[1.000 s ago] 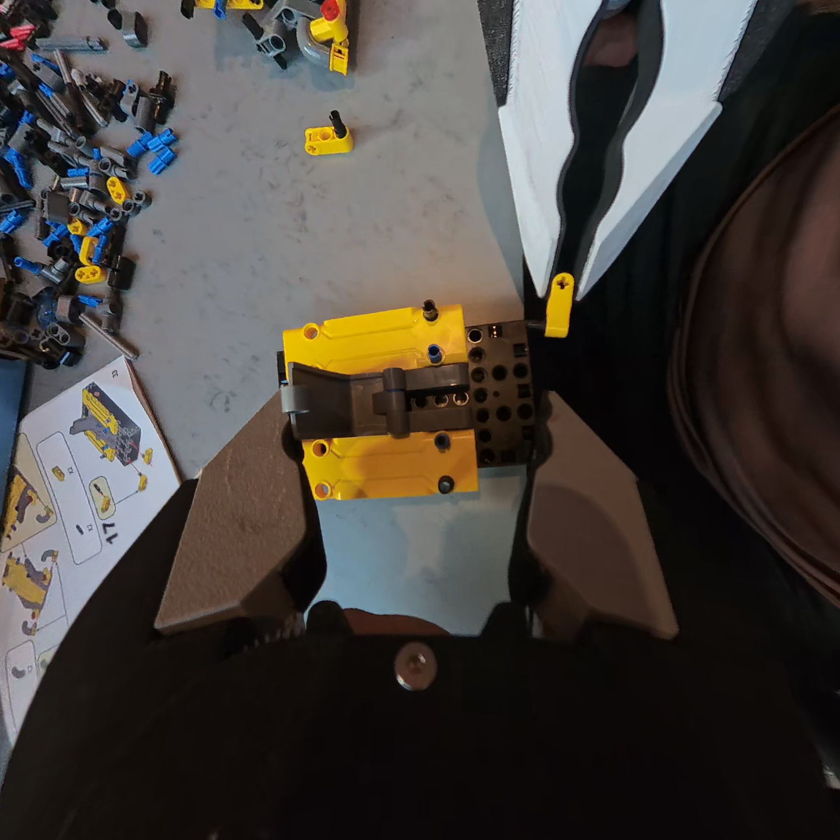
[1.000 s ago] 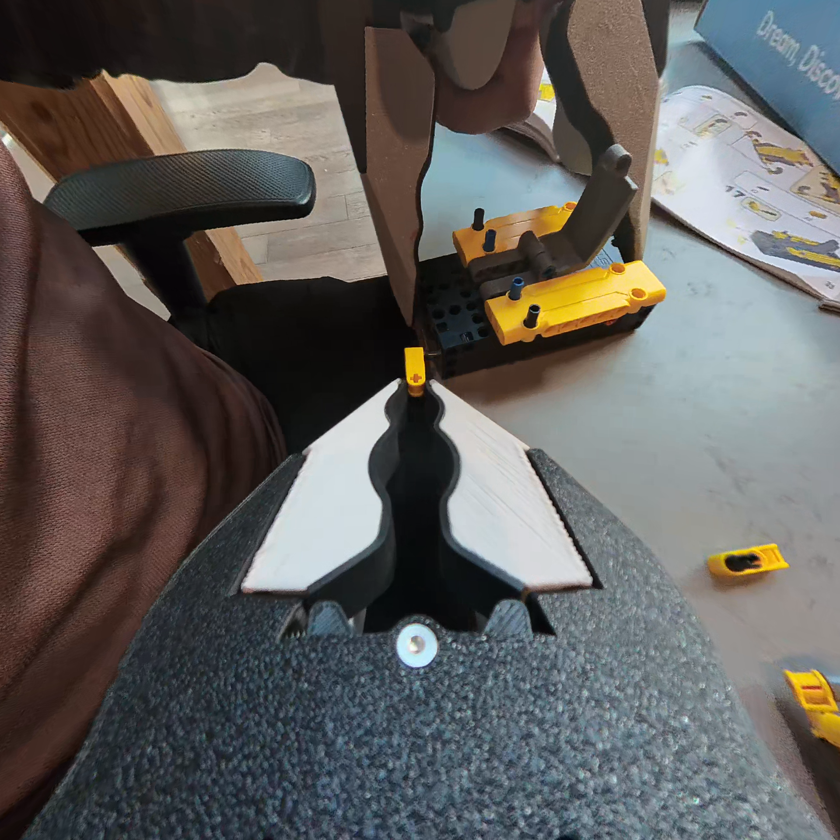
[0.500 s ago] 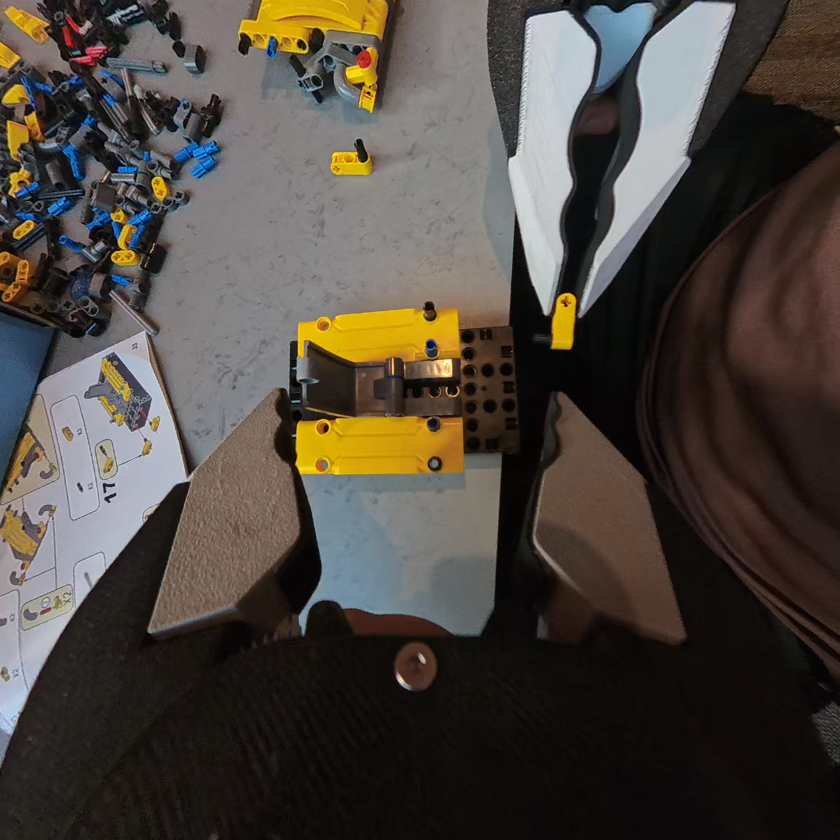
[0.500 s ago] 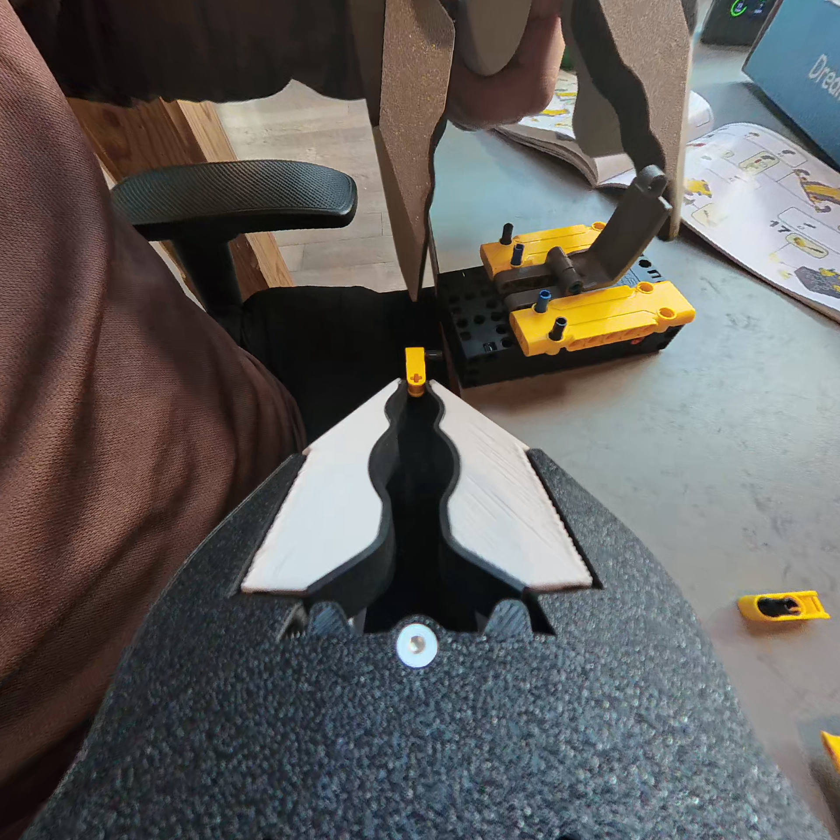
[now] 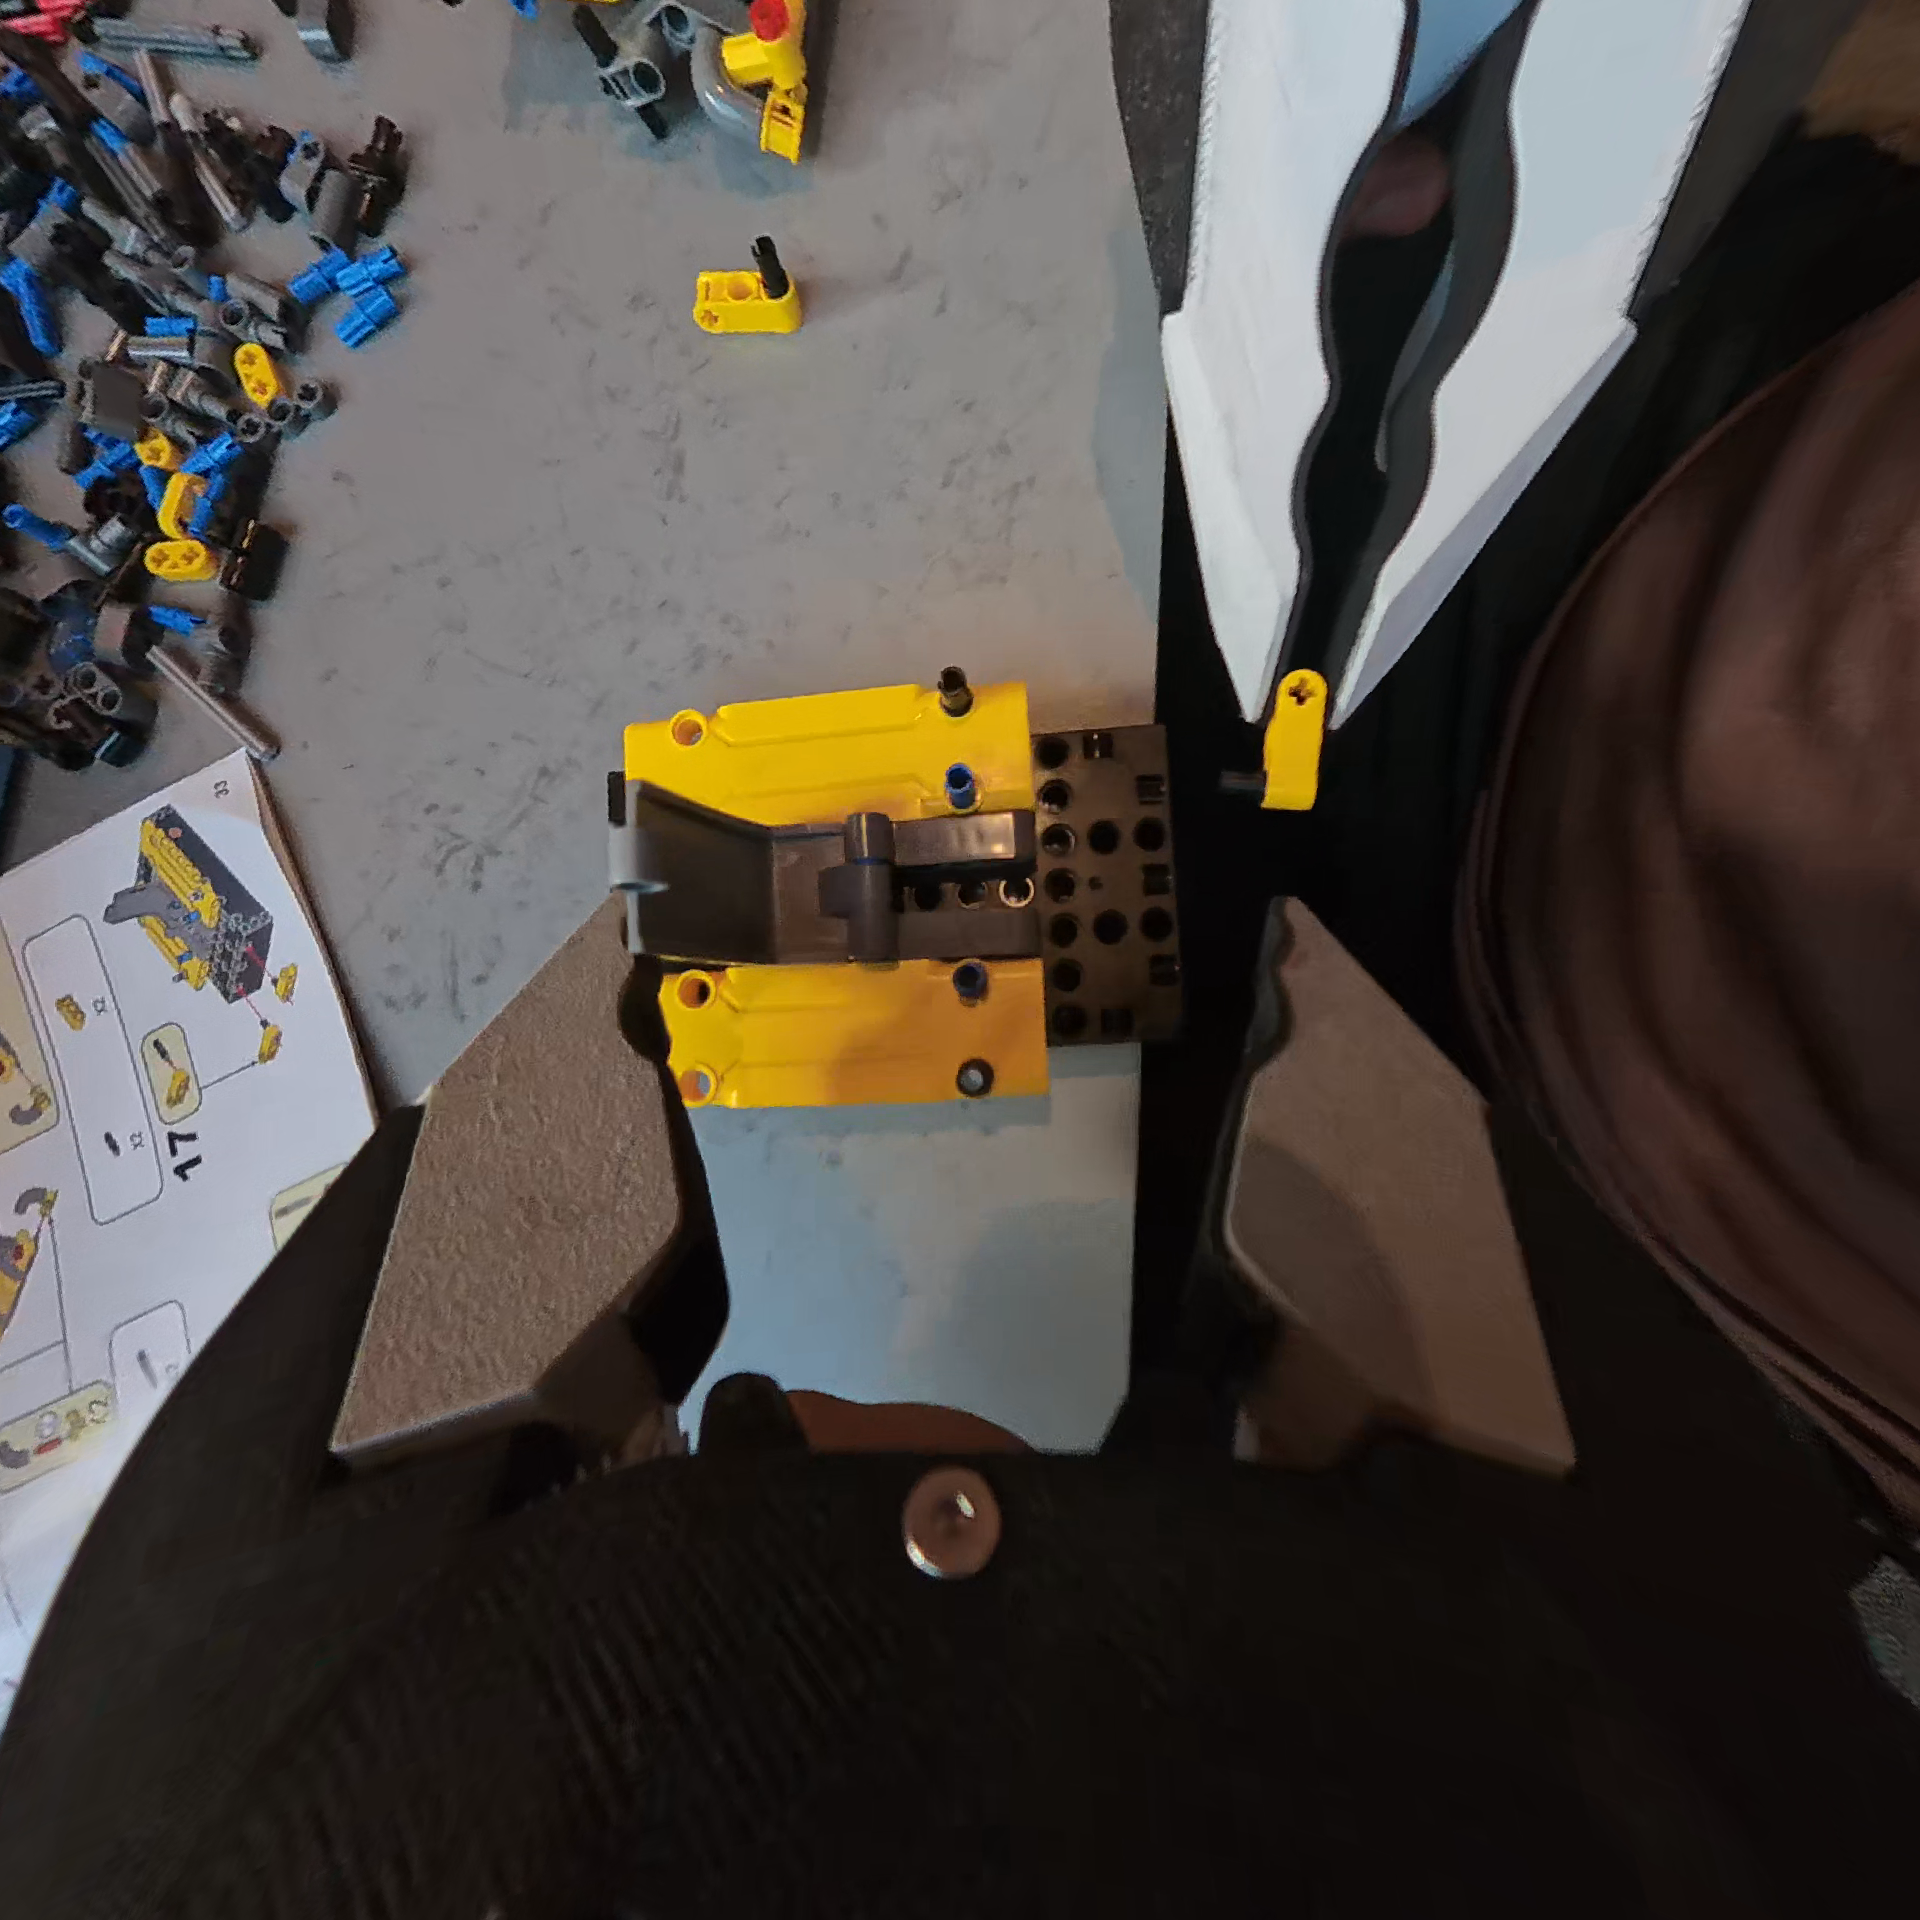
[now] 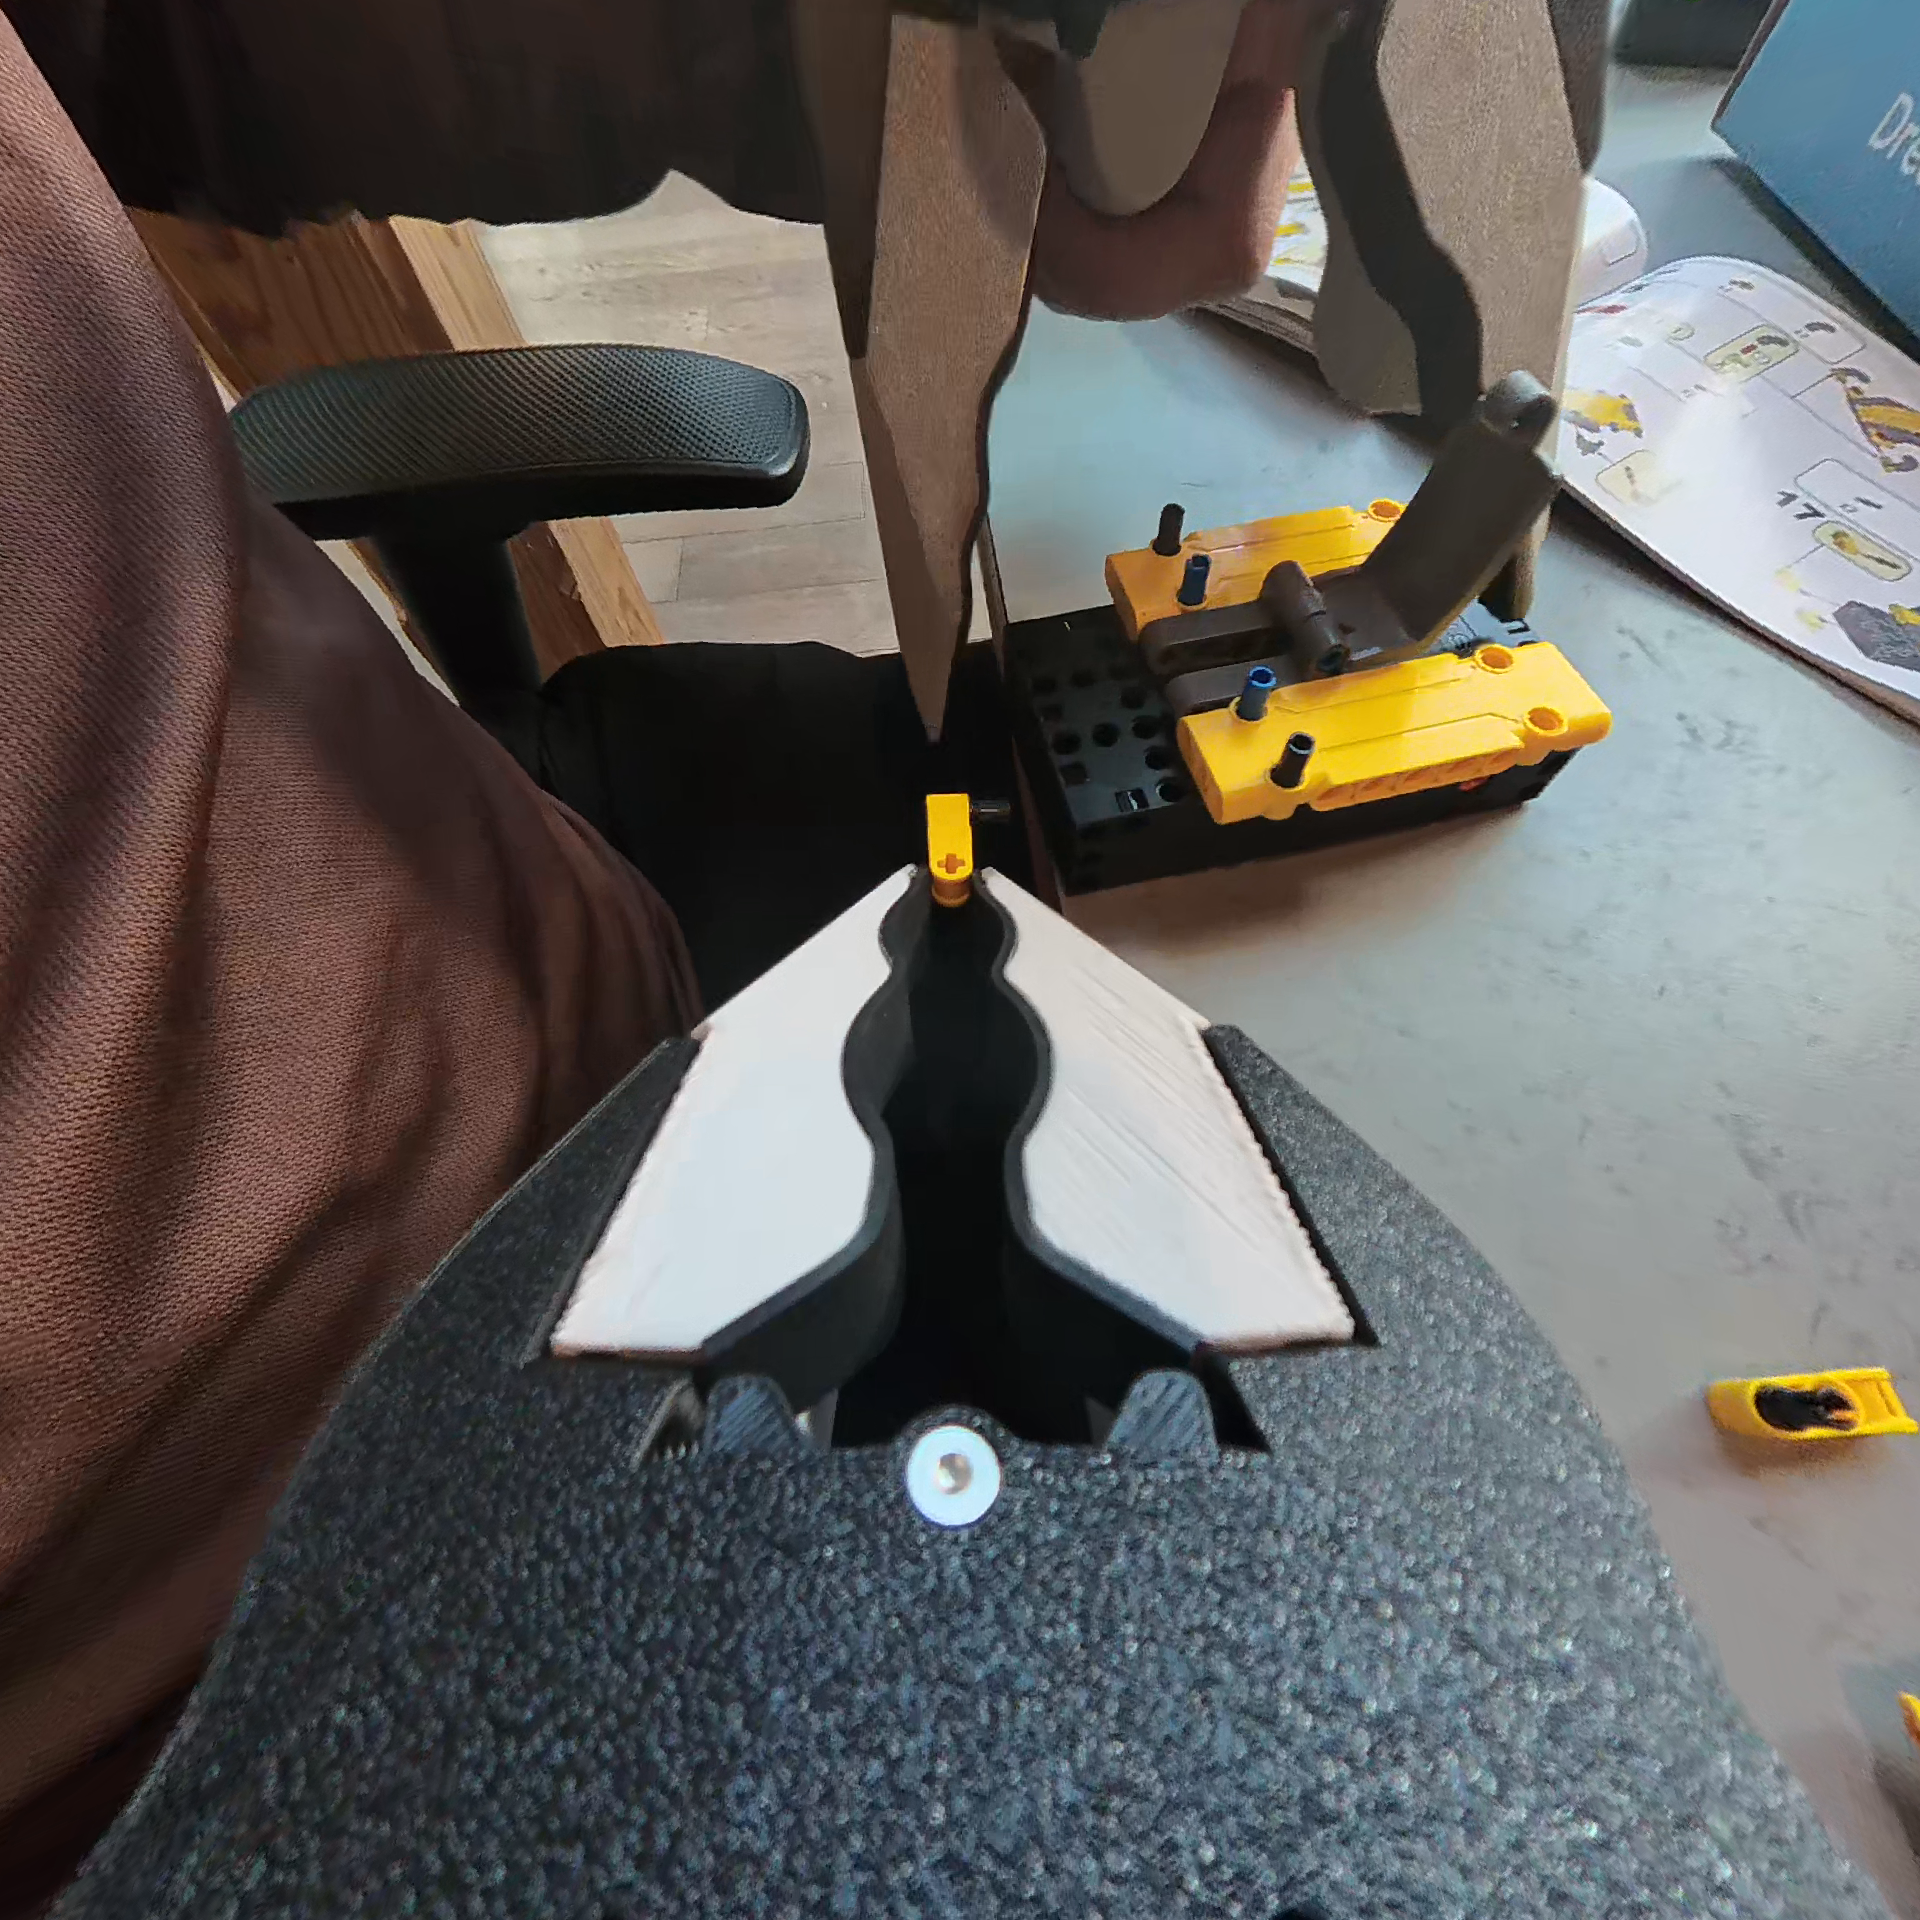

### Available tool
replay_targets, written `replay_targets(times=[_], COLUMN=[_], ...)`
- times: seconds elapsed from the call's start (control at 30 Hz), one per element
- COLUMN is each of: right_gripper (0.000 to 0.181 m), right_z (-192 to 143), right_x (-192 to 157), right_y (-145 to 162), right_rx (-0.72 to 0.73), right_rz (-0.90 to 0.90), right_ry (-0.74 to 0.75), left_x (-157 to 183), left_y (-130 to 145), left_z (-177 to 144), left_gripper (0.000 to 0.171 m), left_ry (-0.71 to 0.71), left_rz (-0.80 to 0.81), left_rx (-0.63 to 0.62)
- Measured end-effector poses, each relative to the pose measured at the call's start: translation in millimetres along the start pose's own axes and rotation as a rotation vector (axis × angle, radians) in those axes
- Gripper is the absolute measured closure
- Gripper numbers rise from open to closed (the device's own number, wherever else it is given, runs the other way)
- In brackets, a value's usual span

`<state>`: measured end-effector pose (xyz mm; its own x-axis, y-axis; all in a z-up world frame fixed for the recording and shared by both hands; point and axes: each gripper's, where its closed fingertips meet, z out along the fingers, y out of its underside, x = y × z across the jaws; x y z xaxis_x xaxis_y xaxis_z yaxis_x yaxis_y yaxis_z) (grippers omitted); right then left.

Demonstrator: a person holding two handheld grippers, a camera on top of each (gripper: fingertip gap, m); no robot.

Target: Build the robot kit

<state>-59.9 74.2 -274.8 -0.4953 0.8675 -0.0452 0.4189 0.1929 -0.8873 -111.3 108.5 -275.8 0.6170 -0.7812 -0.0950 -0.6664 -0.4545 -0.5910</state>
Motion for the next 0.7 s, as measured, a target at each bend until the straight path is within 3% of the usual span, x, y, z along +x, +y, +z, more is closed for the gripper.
replay_targets(times=[0.17,0.7], right_gripper=[0.178,0.178], right_z=[0.2,0.7], right_x=[4.7,9.5], right_y=[1.3,1.2], right_rx=[-0.013,-0.014], right_rz=[-0.014,-0.017], right_ry=[0.037,0.059], left_x=[-3.7,-2.5], left_y=[-3.2,-10.8], left_z=[3.7,14.4], left_gripper=[0.067,0.057], left_ry=[0.002,0.02], left_rz=[0.008,0.041], left_rx=[-0.003,-0.008])
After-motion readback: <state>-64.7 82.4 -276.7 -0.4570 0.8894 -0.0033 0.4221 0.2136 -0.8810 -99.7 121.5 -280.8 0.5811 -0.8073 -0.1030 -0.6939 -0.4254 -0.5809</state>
